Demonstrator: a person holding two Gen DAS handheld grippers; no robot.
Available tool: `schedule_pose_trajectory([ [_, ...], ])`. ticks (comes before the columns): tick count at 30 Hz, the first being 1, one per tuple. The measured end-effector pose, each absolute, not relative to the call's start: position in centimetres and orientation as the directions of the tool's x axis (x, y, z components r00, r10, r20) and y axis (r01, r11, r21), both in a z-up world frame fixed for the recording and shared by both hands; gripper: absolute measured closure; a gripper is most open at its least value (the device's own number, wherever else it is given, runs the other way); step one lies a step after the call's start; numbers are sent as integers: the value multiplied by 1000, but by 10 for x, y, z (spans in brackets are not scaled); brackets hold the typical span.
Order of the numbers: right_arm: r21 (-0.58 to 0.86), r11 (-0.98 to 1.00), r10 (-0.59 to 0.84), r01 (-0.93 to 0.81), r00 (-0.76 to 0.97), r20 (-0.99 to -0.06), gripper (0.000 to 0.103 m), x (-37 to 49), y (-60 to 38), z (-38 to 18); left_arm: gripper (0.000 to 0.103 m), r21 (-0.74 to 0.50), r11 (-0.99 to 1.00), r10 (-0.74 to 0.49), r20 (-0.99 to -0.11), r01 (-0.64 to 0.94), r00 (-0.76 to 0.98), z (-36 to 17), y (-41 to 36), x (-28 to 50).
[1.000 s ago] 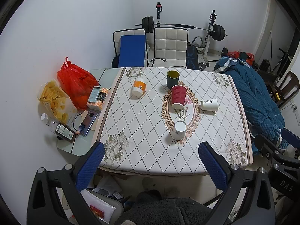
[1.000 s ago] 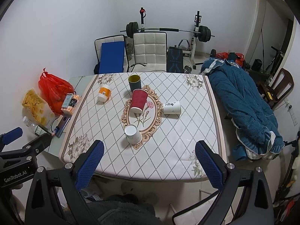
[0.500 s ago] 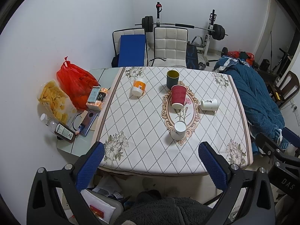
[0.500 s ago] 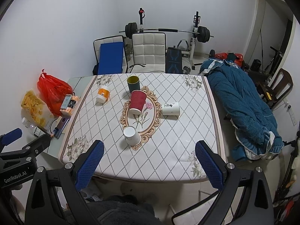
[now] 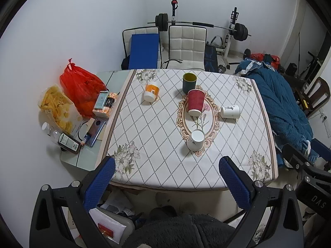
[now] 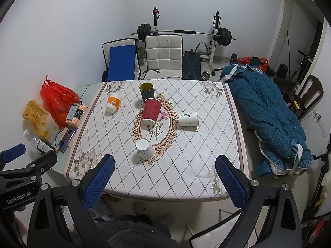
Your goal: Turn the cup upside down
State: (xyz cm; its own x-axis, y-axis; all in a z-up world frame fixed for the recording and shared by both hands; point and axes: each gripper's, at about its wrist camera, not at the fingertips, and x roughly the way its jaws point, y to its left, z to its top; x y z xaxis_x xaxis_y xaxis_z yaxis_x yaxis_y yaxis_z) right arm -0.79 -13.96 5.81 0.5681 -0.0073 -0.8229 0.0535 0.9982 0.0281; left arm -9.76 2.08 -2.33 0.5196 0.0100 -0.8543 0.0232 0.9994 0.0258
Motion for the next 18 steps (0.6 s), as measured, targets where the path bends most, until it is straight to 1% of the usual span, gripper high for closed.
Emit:
schedule_pose_trajectory([
  [18,30,997,-11,65,551,-835,3,-5,-142,53,0,22,999,5,-861,27,508,-27,17,-92],
])
